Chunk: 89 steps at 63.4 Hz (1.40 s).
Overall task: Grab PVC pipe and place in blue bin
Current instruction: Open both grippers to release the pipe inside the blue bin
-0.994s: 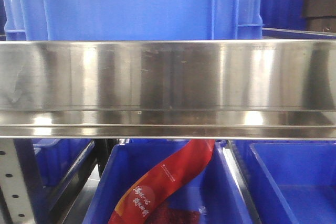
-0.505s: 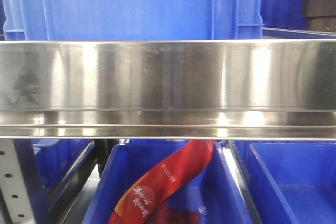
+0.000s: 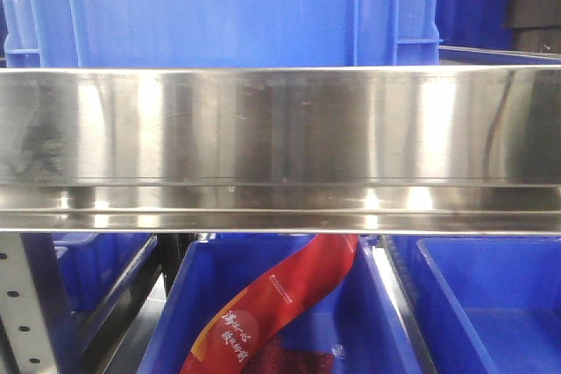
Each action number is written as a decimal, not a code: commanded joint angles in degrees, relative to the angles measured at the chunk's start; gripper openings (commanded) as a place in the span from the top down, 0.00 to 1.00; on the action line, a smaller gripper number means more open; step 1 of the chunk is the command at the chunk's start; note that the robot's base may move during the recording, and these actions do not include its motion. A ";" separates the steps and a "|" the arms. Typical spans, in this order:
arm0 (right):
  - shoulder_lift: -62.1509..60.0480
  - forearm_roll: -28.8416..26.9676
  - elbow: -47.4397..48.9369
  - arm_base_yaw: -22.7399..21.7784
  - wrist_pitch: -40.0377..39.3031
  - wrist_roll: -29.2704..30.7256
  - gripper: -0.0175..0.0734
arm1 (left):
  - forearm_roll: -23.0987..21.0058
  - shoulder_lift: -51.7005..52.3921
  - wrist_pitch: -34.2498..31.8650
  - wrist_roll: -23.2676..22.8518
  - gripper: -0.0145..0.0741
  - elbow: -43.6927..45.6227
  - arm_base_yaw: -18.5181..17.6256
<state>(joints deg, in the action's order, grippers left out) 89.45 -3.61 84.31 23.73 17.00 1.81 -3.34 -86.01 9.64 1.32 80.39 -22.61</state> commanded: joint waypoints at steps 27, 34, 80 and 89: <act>-7.28 -0.19 1.06 0.20 5.49 0.30 0.87 | 0.36 9.77 3.43 -0.03 0.88 1.03 -0.37; -7.51 -0.05 1.06 0.20 5.06 0.30 0.99 | 2.85 10.69 5.41 -0.03 0.96 1.03 -0.37; -32.79 0.16 -26.72 0.20 -11.18 -0.57 0.99 | -5.23 47.78 1.33 -0.03 0.96 -36.27 -0.37; -39.04 0.05 -36.12 0.20 -17.00 -0.57 0.99 | -5.23 52.69 1.33 -0.03 0.96 -40.96 -0.37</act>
<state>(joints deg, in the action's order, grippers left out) 53.87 -4.02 52.08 23.73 5.13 1.44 -8.07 -35.53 12.70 1.32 41.12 -22.61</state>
